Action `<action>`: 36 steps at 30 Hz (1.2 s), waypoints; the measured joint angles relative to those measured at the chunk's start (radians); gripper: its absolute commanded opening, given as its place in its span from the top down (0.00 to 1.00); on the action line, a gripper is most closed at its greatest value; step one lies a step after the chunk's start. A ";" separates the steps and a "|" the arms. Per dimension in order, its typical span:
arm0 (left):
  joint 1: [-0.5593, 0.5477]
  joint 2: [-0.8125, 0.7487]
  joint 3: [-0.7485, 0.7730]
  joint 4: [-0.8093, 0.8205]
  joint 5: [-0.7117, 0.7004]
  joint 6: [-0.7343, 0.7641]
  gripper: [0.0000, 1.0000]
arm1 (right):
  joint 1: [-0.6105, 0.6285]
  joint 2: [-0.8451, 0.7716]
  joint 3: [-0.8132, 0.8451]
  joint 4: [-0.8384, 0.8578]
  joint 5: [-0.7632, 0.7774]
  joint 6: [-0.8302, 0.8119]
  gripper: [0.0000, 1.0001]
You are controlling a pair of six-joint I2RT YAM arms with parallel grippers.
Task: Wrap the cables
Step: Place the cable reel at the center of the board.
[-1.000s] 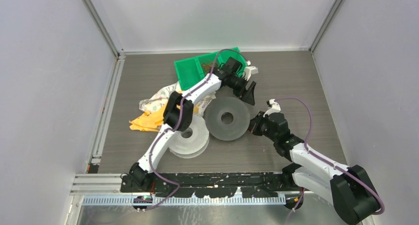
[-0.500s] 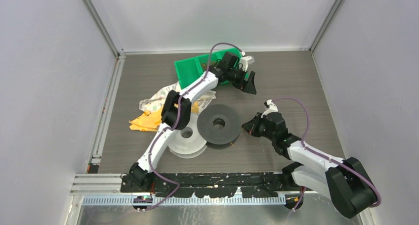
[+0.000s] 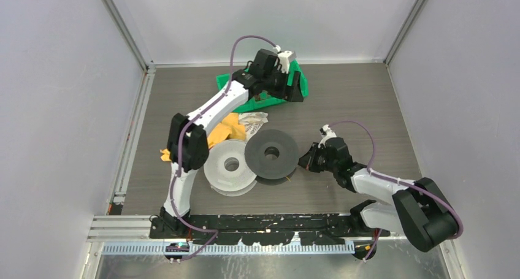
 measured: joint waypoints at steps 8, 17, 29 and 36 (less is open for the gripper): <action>0.029 -0.212 -0.250 -0.035 -0.101 -0.033 0.21 | 0.000 0.108 0.040 0.035 -0.082 -0.032 0.83; 0.029 -0.340 -0.329 -0.106 -0.190 -0.026 0.21 | -0.004 0.178 0.065 0.052 -0.120 -0.038 0.76; 0.029 -0.389 -0.342 -0.110 -0.218 -0.026 0.21 | -0.008 -0.026 0.059 -0.071 -0.075 -0.068 0.57; 0.029 -0.389 -0.346 -0.110 -0.217 -0.029 0.21 | -0.009 -0.128 0.051 -0.143 -0.024 -0.072 0.55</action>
